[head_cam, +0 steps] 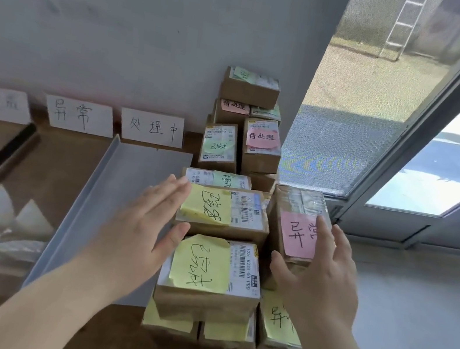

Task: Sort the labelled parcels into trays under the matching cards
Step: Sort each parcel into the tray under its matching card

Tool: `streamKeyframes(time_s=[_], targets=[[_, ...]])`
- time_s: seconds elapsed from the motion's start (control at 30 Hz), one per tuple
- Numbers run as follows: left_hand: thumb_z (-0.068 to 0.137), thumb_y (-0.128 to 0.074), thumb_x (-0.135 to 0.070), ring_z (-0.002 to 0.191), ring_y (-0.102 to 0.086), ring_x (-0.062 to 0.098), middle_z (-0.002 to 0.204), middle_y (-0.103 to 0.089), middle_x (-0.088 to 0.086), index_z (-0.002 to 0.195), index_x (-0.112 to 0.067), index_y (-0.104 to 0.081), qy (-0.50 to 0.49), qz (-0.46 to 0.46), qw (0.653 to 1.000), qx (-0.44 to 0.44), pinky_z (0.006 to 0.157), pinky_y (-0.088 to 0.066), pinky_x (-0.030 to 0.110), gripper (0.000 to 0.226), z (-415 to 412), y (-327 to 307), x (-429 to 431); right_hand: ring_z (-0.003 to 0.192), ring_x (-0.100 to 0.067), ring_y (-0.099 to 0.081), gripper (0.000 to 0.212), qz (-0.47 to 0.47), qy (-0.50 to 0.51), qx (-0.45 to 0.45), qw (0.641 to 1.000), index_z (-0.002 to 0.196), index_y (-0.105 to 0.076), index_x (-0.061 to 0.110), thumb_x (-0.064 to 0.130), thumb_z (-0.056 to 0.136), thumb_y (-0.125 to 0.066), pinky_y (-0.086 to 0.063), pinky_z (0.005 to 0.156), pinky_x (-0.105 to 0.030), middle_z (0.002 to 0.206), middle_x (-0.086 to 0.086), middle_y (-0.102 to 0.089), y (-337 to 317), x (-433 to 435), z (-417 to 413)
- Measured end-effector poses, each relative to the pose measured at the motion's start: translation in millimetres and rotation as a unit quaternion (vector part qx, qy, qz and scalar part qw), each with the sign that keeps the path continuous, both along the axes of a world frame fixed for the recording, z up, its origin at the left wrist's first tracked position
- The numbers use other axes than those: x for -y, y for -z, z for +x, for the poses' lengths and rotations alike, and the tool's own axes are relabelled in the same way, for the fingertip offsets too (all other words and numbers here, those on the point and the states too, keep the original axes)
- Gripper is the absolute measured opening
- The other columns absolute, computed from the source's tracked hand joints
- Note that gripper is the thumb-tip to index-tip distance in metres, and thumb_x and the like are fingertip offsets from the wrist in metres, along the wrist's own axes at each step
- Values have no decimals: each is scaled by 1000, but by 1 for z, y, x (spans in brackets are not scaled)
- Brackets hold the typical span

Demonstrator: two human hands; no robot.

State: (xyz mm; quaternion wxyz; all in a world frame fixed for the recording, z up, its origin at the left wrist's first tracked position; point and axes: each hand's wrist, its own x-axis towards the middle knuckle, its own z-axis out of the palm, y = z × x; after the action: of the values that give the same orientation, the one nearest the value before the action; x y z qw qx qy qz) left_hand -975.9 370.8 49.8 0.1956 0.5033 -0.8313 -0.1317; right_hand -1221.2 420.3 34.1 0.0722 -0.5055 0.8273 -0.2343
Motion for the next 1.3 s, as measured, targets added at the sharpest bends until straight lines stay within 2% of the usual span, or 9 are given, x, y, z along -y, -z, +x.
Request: streamKeyframes(time_s=[0.3,0.5,0.57,0.67,0.77,1.0,1.1,1.17,1.3], targets=[[93,-23,-62,130,12,-21,144,11,-37,134,-54,7,9,32,999,-29,101,-6,5,51,-8,-8,-2,136,-27,-28,84,-121,31,-21,992,144,-29,34,44,72,-73,-41,96,-44,153,0,-24,-21,-8,-9],[88,-32,-58,129,-8,-25,141,-12,-40,138,-53,-13,26,95,977,-187,102,-10,3,53,-33,-28,3,131,-34,-37,82,-262,-7,-31,964,136,-35,33,42,66,-79,-44,86,-46,150,-6,-33,-54,-6,8],[85,-38,-59,129,-23,-21,138,-28,-40,138,-53,-23,35,153,946,-283,107,-21,11,55,-47,-41,4,128,-34,-41,78,-303,-33,-36,952,135,-37,31,49,67,-72,-45,82,-43,148,-6,-34,-63,-3,20],[82,-51,-65,120,-44,-15,118,-52,-43,109,-74,-40,67,270,854,-441,105,-35,24,30,-64,-57,6,123,-32,-46,77,-351,-77,-48,932,134,-40,26,54,66,-64,-48,78,-40,144,-8,-37,-66,4,39],[70,-62,-65,121,-54,7,124,-61,-19,130,-58,-39,86,332,785,-517,108,-36,43,64,-69,-62,12,122,-29,-44,73,-373,-89,-67,921,131,-44,21,54,68,-64,-51,81,-44,140,-13,-43,-60,11,54],[70,-71,-40,119,-58,15,128,-61,-9,138,-51,-31,66,307,747,-586,105,-39,48,80,-68,-58,17,121,-25,-49,71,-426,-118,-23,897,126,-50,18,49,67,-72,-50,89,-37,135,-13,-47,-49,17,69],[70,-70,-35,114,-61,24,125,-63,1,136,-42,-39,37,306,727,-613,100,-45,53,73,-60,-56,19,125,-14,-43,71,-418,-188,-16,889,128,-48,17,59,74,-65,-37,101,-18,136,-10,-42,-52,19,68],[73,-65,-36,111,-63,27,121,-65,5,129,-37,-48,32,313,731,-606,93,-49,54,59,-51,-55,22,127,-4,-39,73,-391,-229,50,890,132,-45,18,66,79,-55,-32,101,-11,137,-6,-41,-55,22,62],[73,-59,-51,112,-61,29,123,-64,9,132,-30,-49,45,354,737,-574,89,-51,52,64,-37,-54,28,125,-1,-47,90,-171,-202,369,891,136,-38,40,79,58,-61,-42,104,-34,135,15,-51,-64,27,47]])
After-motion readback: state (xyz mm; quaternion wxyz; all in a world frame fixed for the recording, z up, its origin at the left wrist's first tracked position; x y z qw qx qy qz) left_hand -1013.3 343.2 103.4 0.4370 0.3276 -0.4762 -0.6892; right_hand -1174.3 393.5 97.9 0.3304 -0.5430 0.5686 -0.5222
